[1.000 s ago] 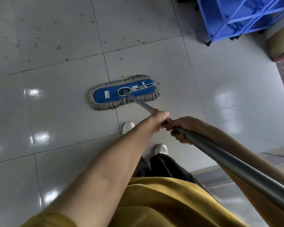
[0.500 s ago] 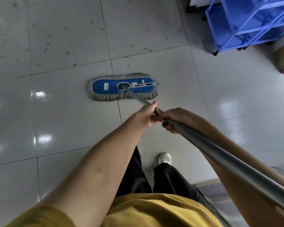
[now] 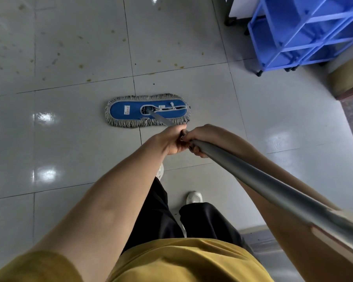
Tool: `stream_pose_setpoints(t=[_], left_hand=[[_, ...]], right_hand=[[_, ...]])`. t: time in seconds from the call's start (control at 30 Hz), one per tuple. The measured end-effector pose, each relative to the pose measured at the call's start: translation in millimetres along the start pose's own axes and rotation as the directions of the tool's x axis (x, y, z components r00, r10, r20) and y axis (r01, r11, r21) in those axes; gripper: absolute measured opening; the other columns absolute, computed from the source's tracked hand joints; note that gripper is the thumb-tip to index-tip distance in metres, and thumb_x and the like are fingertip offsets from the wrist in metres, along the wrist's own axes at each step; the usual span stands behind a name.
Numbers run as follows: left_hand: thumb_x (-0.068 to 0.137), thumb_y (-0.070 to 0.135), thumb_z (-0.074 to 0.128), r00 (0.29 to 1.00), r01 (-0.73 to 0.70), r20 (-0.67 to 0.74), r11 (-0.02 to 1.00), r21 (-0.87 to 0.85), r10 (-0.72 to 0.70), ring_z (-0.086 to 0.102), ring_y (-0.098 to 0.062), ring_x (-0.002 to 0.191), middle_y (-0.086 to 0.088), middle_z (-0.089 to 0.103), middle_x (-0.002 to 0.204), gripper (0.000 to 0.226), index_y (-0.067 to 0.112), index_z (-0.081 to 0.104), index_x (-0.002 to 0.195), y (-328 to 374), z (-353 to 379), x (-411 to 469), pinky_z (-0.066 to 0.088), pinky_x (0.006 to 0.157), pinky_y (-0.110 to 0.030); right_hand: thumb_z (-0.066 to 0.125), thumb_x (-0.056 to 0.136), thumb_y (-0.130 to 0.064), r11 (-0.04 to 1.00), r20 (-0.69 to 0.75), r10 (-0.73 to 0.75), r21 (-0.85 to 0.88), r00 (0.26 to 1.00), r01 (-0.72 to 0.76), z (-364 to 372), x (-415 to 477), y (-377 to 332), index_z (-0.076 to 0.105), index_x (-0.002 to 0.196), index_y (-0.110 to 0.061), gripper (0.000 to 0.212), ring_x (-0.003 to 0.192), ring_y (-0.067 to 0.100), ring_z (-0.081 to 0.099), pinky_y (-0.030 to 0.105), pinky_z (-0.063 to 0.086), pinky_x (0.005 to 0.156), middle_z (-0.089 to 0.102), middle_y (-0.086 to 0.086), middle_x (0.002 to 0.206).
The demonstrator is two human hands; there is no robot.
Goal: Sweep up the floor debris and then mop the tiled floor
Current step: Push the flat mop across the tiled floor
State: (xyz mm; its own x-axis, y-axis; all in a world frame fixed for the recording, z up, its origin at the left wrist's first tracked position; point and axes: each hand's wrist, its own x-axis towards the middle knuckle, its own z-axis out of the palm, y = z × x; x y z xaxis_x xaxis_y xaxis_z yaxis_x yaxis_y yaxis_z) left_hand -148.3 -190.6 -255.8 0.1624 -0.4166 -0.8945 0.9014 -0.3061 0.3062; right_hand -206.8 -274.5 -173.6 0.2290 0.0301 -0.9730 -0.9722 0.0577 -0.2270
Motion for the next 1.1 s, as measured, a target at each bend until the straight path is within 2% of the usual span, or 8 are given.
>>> stream_pose_setpoints(t=[0.1,0.27,0.4,0.47,0.57,0.7,0.87,1.1], left_hand=[[0.102,0.032,0.030,1.000,-0.006,-0.005,1.000,0.022,0.006,0.039,-0.010,0.053,-0.003,0.036,0.065,0.039,0.011,0.042,0.071,-3.5,9.9,-2.8,0.045,0.036,-0.018],[0.102,0.030,0.032,0.998,0.000,0.068,1.000,0.018,-0.001,0.049,-0.013,0.031,-0.004,0.044,0.037,0.046,0.011,0.038,0.060,-20.2,30.7,-5.7,0.045,0.034,-0.020],[0.102,0.031,0.030,0.999,0.019,0.045,1.000,0.008,-0.019,0.039,-0.009,0.027,0.000,0.035,0.032,0.047,0.013,0.033,0.059,-25.9,31.8,-0.7,0.040,0.031,-0.017],[0.102,0.031,0.031,0.999,0.035,0.011,0.999,0.017,-0.035,0.039,-0.008,0.024,0.000,0.036,0.033,0.046,0.011,0.033,0.061,-24.3,27.7,4.8,0.038,0.030,-0.016],[0.102,0.030,0.031,1.000,0.012,-0.021,0.999,0.036,-0.011,0.043,-0.007,0.024,0.001,0.041,0.029,0.043,0.009,0.035,0.065,-13.2,28.1,14.4,0.037,0.029,-0.014],[0.102,0.029,0.033,1.000,0.009,-0.020,0.999,0.031,-0.008,0.045,-0.008,0.025,0.000,0.043,0.033,0.038,0.009,0.035,0.069,6.6,31.2,24.4,0.039,0.031,-0.015],[0.102,0.027,0.034,0.999,0.015,-0.033,0.999,0.048,-0.014,0.047,-0.008,0.027,-0.005,0.038,0.058,0.034,0.010,0.036,0.072,33.5,22.1,37.9,0.040,0.031,-0.016],[0.101,0.026,0.037,1.000,0.003,-0.025,0.997,0.080,-0.001,0.048,-0.008,0.028,-0.004,0.041,0.053,0.035,0.009,0.038,0.071,87.0,2.2,62.4,0.041,0.031,-0.016]], right_hand=[[0.039,0.099,-0.016,1.000,-0.007,-0.021,-0.018,1.000,0.021,-5.3,-13.9,3.7,0.040,0.062,-0.008,0.037,0.018,0.007,0.036,0.006,0.031,0.029,0.039,0.002,0.027],[0.048,0.094,-0.013,0.999,-0.085,-0.034,-0.023,0.996,0.032,-22.0,-24.8,25.0,0.044,0.063,-0.005,0.033,0.021,0.008,0.039,0.008,0.033,0.030,0.043,0.002,0.030],[0.049,0.093,-0.013,0.999,-0.129,-0.016,-0.035,0.991,0.012,-16.3,-20.2,29.2,0.044,0.059,-0.005,0.035,0.021,0.010,0.040,0.008,0.034,0.032,0.045,0.005,0.035],[0.051,0.092,-0.015,0.999,-0.143,-0.011,-0.040,0.990,0.006,-11.3,-12.9,27.2,0.045,0.059,-0.004,0.036,0.020,0.011,0.041,0.009,0.034,0.031,0.046,0.007,0.044],[0.054,0.091,-0.018,0.999,-0.154,-0.011,0.042,0.988,0.017,-17.7,-6.3,19.8,0.047,0.061,-0.004,0.034,0.022,0.010,0.041,0.010,0.033,0.032,0.047,0.008,0.051],[0.058,0.090,-0.022,0.988,-0.160,-0.006,0.151,0.987,0.030,-32.2,-3.4,3.7,0.051,0.065,-0.006,0.030,0.025,0.010,0.041,0.011,0.033,0.032,0.049,0.005,0.044],[0.056,0.092,-0.023,0.977,-0.127,-0.004,0.212,0.992,0.032,-33.7,6.0,-22.3,0.051,0.072,-0.005,0.028,0.026,0.008,0.040,0.012,0.033,0.031,0.047,0.008,0.057],[0.056,0.092,-0.024,0.966,-0.132,-0.021,0.251,0.991,0.053,-41.3,34.0,-71.7,0.052,0.072,-0.005,0.028,0.025,0.008,0.040,0.011,0.032,0.031,0.047,0.007,0.055]])
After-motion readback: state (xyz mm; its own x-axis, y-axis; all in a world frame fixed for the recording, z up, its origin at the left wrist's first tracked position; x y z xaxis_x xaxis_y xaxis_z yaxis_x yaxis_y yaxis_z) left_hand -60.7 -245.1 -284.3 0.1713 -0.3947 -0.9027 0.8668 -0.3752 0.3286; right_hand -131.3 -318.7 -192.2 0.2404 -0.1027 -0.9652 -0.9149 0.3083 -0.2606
